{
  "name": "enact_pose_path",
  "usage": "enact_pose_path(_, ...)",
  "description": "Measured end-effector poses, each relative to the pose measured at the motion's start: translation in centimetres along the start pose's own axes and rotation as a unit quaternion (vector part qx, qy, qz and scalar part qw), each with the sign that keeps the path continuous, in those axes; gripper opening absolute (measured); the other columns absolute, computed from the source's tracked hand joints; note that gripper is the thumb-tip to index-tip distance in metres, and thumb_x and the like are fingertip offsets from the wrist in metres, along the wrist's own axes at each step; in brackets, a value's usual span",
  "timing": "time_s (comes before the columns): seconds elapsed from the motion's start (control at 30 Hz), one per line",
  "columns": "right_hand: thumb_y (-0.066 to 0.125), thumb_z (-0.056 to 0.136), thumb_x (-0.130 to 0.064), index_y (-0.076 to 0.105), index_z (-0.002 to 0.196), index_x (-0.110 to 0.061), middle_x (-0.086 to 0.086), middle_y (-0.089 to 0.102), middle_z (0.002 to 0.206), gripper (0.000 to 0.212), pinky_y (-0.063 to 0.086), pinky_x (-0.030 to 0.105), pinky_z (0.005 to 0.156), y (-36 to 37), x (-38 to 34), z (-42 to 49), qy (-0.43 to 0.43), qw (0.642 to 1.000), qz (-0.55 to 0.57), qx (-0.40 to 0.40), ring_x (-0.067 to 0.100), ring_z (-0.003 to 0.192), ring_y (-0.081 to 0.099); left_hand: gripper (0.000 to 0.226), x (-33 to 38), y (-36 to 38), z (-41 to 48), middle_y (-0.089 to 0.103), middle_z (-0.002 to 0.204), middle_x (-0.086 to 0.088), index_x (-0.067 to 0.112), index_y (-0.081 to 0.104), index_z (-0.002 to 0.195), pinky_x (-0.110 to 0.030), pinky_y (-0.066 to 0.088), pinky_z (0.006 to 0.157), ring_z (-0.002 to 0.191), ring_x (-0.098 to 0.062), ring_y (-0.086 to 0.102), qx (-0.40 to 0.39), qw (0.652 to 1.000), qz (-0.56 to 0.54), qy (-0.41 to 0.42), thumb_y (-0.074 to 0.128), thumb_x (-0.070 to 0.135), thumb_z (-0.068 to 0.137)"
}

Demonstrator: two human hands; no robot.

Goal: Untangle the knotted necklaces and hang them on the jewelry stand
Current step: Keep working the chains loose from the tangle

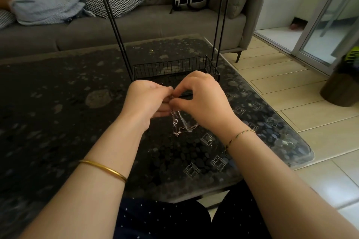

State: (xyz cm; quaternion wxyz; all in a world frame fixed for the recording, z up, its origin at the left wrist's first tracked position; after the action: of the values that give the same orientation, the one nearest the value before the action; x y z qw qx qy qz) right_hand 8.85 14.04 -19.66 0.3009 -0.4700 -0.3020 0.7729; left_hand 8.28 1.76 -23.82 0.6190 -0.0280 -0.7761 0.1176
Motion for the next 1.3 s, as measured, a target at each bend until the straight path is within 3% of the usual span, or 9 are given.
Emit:
enact_pose_path(0.1,0.066,0.081,-0.025,0.07,0.084,-0.02,-0.003,0.059,0.097,0.007,0.048,0.04,0.082,0.0,0.2,0.0,0.006,1.0,-0.008,0.017,0.019,0.098,0.054,0.014,0.1,0.7,-0.3,0.07,0.058,0.001,0.007,0.066,0.089,-0.02,0.055,0.048,0.055,-0.013,0.07,-0.026,1.0,-0.003,0.002,0.058,0.016,0.095)
enact_pose_path(0.27,0.061,0.084,-0.014,0.066,0.076,-0.016,-0.006,0.061,0.074,0.01,0.046,0.02,0.06,-0.6,2.4,0.0,0.107,0.985,0.135,0.024,0.006,0.067,0.055,0.011,0.1,1.0,-0.3,0.075,0.08,-0.008,0.007,0.067,0.095,-0.025,0.059,0.064,0.07,-0.016,0.073,-0.064,0.997,-0.031,-0.006,0.057,0.012,0.095)
enact_pose_path(0.43,0.054,0.092,-0.015,0.061,0.081,-0.013,0.002,0.06,0.077,0.013,0.047,0.024,0.061,-0.1,5.5,-0.9,0.24,0.92,0.308,0.012,0.014,0.071,0.056,0.013,0.5,1.3,-0.2,0.074,0.085,-0.005,0.011,0.065,0.098,-0.03,0.057,0.08,0.074,-0.011,0.07,-0.089,0.995,0.037,0.032,0.063,0.003,0.088)
enact_pose_path(0.6,0.046,0.097,-0.013,0.055,0.085,-0.012,0.001,0.062,0.078,0.014,0.049,0.024,0.06,0.9,5.8,-1.3,0.287,0.862,0.419,0.003,0.013,0.07,0.061,0.018,0.7,1.8,-0.3,0.074,0.086,-0.006,0.016,0.067,0.089,-0.04,0.054,0.091,0.078,-0.015,0.069,-0.103,0.99,0.077,0.05,0.066,-0.001,0.084)
enact_pose_path(0.77,0.041,0.098,-0.011,0.05,0.096,-0.008,0.003,0.066,0.079,0.01,0.051,0.025,0.062,1.4,5.7,-1.3,0.296,0.837,0.46,0.009,0.013,0.068,0.064,0.016,0.8,1.9,-0.1,0.072,0.084,-0.008,0.015,0.07,0.083,-0.032,0.057,0.08,0.073,-0.012,0.066,-0.095,0.99,0.083,0.059,0.065,0.0,0.085)
enact_pose_path(0.93,0.043,0.097,-0.009,0.051,0.087,-0.012,0.002,0.066,0.077,0.012,0.049,0.022,0.057,1.5,5.7,-1.4,0.297,0.837,0.46,0.008,0.011,0.065,0.063,0.009,0.2,1.8,0.1,0.066,0.076,-0.002,0.012,0.069,0.082,-0.026,0.055,0.069,0.067,-0.009,0.059,-0.085,0.994,0.066,0.031,0.065,0.012,0.089)
enact_pose_path(1.1,0.047,0.092,-0.001,0.051,0.085,-0.012,0.002,0.062,0.071,0.015,0.045,0.018,0.05,1.3,5.8,-1.2,0.288,0.842,0.456,0.021,0.009,0.057,0.056,0.011,0.1,1.7,0.3,0.065,0.077,-0.003,0.013,0.066,0.081,-0.025,0.053,0.063,0.065,-0.01,0.058,-0.07,0.996,0.053,0.031,0.062,0.01,0.09)
enact_pose_path(1.23,0.05,0.092,-0.001,0.058,0.088,-0.01,0.003,0.059,0.069,0.012,0.044,0.019,0.053,2.2,5.1,-1.5,0.294,0.818,0.492,-0.04,0.01,0.057,0.053,0.01,-0.1,0.9,0.5,0.065,0.079,-0.003,0.013,0.064,0.086,-0.024,0.051,0.059,0.064,-0.01,0.058,-0.041,0.999,-0.02,-0.001,0.057,0.01,0.093)
enact_pose_path(1.3,0.051,0.091,-0.001,0.062,0.089,-0.008,0.003,0.058,0.068,0.013,0.044,0.018,0.053,2.5,4.7,-1.5,0.282,0.84,0.457,-0.076,0.009,0.057,0.052,0.009,-0.3,0.6,0.6,0.065,0.079,-0.003,0.012,0.063,0.087,-0.025,0.05,0.059,0.065,-0.01,0.059,-0.035,0.998,-0.044,-0.012,0.057,0.01,0.093)
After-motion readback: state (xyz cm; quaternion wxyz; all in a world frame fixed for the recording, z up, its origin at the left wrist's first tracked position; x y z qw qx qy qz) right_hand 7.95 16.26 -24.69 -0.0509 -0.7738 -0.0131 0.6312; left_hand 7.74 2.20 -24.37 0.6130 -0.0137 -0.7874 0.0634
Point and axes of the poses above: each hand's wrist, its own z-axis towards the middle knuckle, its own y-axis out of the palm, x = y × z, the point moved 10 cm from there along z, towards the middle knuckle
